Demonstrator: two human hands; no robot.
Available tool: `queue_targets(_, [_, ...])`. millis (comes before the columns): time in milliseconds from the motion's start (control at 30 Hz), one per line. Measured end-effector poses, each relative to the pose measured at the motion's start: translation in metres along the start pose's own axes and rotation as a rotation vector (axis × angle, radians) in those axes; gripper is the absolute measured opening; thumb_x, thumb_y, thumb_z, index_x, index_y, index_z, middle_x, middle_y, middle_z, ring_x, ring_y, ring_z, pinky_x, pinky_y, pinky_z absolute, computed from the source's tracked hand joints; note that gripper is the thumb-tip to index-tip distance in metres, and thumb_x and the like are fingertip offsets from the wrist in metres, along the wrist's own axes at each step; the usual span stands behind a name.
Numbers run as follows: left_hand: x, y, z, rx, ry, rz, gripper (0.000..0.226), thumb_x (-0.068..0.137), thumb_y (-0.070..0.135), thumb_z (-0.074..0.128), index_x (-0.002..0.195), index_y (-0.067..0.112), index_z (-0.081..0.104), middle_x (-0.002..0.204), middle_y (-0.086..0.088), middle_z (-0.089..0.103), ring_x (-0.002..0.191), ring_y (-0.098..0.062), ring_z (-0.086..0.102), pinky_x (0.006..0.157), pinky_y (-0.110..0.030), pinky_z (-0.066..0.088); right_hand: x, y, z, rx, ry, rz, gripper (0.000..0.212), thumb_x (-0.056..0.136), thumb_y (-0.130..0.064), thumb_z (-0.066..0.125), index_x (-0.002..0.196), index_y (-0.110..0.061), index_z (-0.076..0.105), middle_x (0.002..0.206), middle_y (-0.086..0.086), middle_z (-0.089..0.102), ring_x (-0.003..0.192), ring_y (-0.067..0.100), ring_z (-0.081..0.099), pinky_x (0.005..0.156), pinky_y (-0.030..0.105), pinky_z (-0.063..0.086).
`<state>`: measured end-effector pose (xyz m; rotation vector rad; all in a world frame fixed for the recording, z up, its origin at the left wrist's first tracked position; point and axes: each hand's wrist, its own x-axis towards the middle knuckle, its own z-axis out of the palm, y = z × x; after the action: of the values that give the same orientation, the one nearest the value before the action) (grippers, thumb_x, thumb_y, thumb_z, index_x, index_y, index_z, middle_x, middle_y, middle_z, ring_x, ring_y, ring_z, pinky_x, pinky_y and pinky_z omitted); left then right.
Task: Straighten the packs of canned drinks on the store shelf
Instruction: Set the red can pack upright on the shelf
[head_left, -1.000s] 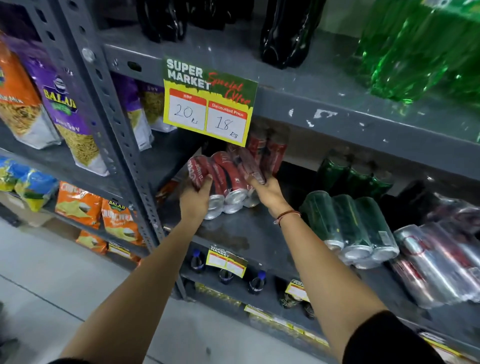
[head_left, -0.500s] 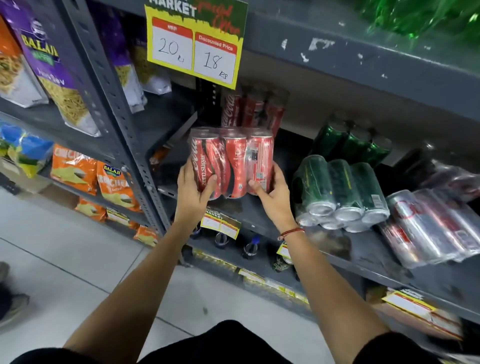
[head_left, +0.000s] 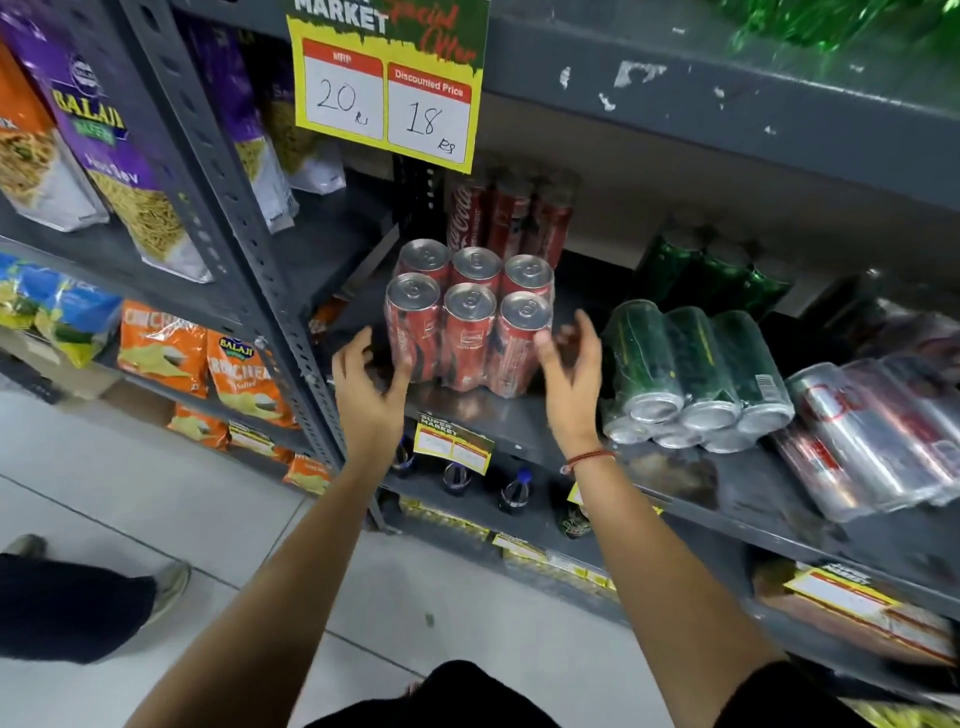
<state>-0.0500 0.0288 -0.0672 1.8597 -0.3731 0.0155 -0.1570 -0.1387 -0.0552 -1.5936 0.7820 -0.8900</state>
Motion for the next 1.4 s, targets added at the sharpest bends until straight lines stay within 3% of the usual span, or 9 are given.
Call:
queue_targets(267, [-0.089, 0.040, 0.073, -0.012, -0.308, -0.130, 0.083, 0.087, 0.027, 0.063, 0.150, 0.017, 0.008, 0.160, -0.002, 0.006, 0.145, -0.018, 0.016, 0.115, -0.030, 0.015, 0.078, -0.065, 0.012, 0.020, -0.328, 0.238, 0.074, 0.079, -0.074, 0.044, 0.125, -0.016, 0.057, 0.132, 0.002, 0.058, 0.112, 0.012, 0.059, 0.105, 0.031, 0.041])
queue_targets(433, [-0.078, 0.056, 0.098, -0.002, -0.439, -0.187, 0.099, 0.084, 0.033, 0.066, 0.149, 0.011, -0.005, 0.156, -0.010, -0.026, 0.145, -0.030, 0.016, 0.115, -0.038, 0.025, 0.072, -0.073, 0.011, -0.045, -0.358, 0.300, 0.093, 0.073, -0.081, 0.043, 0.139, -0.016, 0.045, 0.143, 0.005, 0.050, 0.127, 0.018, 0.048, 0.117, 0.043, 0.026])
queue_targets(667, [-0.066, 0.050, 0.098, 0.030, -0.426, -0.202, 0.108, 0.081, 0.029, 0.070, 0.146, 0.000, -0.012, 0.156, -0.018, -0.020, 0.147, -0.030, 0.005, 0.117, -0.033, 0.012, 0.054, -0.050, 0.006, 0.040, -0.211, 0.176, 0.069, 0.076, -0.074, 0.045, 0.107, -0.017, 0.068, 0.112, 0.003, 0.071, 0.107, 0.014, 0.064, 0.103, 0.037, 0.045])
queue_targets(800, [-0.042, 0.034, 0.086, -0.042, -0.377, -0.152, 0.100, 0.077, 0.019, 0.070, 0.148, 0.007, 0.001, 0.155, -0.017, 0.023, 0.140, -0.029, 0.031, 0.117, -0.042, 0.025, 0.039, -0.036, -0.001, 0.036, -0.092, 0.129, 0.051, 0.091, -0.056, 0.045, 0.107, -0.012, 0.065, 0.110, 0.005, 0.069, 0.103, 0.015, 0.063, 0.092, 0.030, 0.046])
queue_targets(967, [0.006, 0.017, 0.044, -0.024, -0.589, -0.022, 0.073, 0.084, 0.021, 0.067, 0.143, 0.011, 0.024, 0.138, -0.003, 0.049, 0.123, -0.013, 0.047, 0.095, -0.011, 0.036, 0.003, -0.038, 0.011, -0.022, -0.087, 0.078, 0.058, 0.091, -0.056, 0.043, 0.125, -0.009, 0.051, 0.120, 0.001, 0.045, 0.111, 0.009, 0.045, 0.095, 0.019, 0.032])
queue_targets(1100, [0.051, 0.008, 0.019, 0.166, -0.747, -0.077, 0.081, 0.081, 0.019, 0.070, 0.145, 0.009, 0.021, 0.142, -0.015, 0.046, 0.131, -0.029, 0.043, 0.107, -0.034, 0.034, -0.042, -0.044, 0.038, -0.002, -0.091, 0.040, 0.088, 0.077, -0.074, 0.041, 0.139, -0.011, 0.038, 0.127, 0.002, 0.039, 0.117, 0.007, 0.045, 0.105, 0.017, 0.034])
queue_targets(1200, [0.072, 0.000, 0.010, 0.314, -0.677, -0.095, 0.061, 0.086, 0.016, 0.064, 0.138, 0.005, 0.033, 0.137, -0.020, 0.051, 0.127, -0.034, 0.047, 0.105, -0.039, 0.035, -0.064, -0.048, 0.055, 0.029, -0.245, 0.005, 0.092, 0.072, -0.081, 0.037, 0.147, -0.029, 0.025, 0.142, -0.016, 0.025, 0.126, -0.012, 0.032, 0.100, -0.001, 0.021])
queue_targets(1300, [0.066, -0.003, 0.008, 0.230, -0.370, -0.107, 0.040, 0.094, 0.014, 0.051, 0.132, 0.004, 0.046, 0.132, -0.019, 0.056, 0.124, -0.035, 0.050, 0.101, -0.037, 0.037, -0.060, -0.051, 0.052, -0.093, -0.414, -0.040, 0.076, 0.085, -0.066, 0.037, 0.148, -0.024, 0.026, 0.154, -0.005, 0.024, 0.136, 0.002, 0.026, 0.111, 0.014, 0.020])
queue_targets(1400, [0.034, 0.006, 0.018, -0.004, -0.048, -0.146, 0.040, 0.098, 0.017, 0.042, 0.135, 0.003, 0.045, 0.136, -0.019, 0.052, 0.127, -0.032, 0.047, 0.098, -0.028, 0.034, -0.023, -0.053, 0.035, -0.081, -0.074, -0.024, 0.046, 0.096, -0.030, 0.049, 0.136, -0.008, 0.045, 0.137, 0.012, 0.046, 0.125, 0.016, 0.044, 0.113, 0.036, 0.032])
